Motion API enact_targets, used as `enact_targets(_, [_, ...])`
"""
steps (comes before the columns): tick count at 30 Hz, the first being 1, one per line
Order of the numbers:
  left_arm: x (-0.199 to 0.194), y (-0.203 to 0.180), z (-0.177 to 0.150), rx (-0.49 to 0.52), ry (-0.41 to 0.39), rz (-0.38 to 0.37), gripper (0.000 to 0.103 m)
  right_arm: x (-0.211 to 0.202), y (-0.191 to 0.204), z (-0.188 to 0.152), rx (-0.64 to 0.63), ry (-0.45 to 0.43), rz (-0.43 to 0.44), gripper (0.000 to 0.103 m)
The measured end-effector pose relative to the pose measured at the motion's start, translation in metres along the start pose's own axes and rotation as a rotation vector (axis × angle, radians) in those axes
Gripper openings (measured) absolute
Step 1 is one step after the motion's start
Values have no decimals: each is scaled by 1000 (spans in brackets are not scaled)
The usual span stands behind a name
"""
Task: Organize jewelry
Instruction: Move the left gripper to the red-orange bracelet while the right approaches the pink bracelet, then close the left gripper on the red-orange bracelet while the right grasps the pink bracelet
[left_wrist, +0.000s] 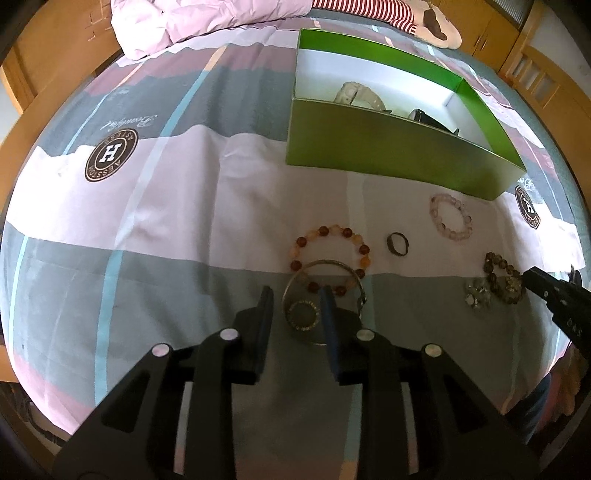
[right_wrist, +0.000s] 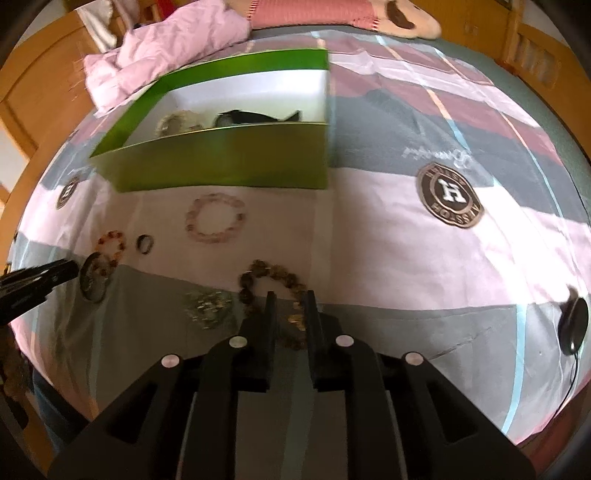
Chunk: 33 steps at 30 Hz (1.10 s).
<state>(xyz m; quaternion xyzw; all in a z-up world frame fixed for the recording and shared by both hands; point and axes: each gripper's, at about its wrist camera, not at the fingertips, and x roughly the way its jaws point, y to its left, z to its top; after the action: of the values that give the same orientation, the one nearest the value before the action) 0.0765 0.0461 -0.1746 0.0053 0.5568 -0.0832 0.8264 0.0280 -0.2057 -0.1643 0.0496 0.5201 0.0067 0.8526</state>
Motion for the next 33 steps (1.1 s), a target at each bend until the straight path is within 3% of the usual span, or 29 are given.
enact_targets(2, [1,2,-2,-5,5,7,33,2,11,0,-34,6,22,15])
enact_targets(6, [0,9,-5,-23,5,24,38,11,35,0,-93,16,41,39])
enact_targets(12, [-3,15,-8,-32,6,33,42,37,62,-2,-153,69,22,39])
enact_targets(13, [-3,14,-8,-28,5,31,43,39,63,-3,-153,72,12,35])
enact_targets(14, [-2,14,-8,-24,4,30,44,38,64,-5,-158,65,5,25])
enact_targets(17, [-1,13,-6,-19,2,29,44,31,62,-5,-161,69,38,21])
enact_targets(22, [5,8,8,-25,-4,12,44,24,47,-10,-125,78,64,22])
enact_targets(24, [10,1,17,-13,-5,16,44,22,38,-10,-99,74,68,27])
enact_targets(29, [30,-20,33,74,24,47,44,9,23,3,-64,32,51,28])
enact_targets(33, [48,-23,40,92,71,38,33,7,11,25,-30,3,32,28])
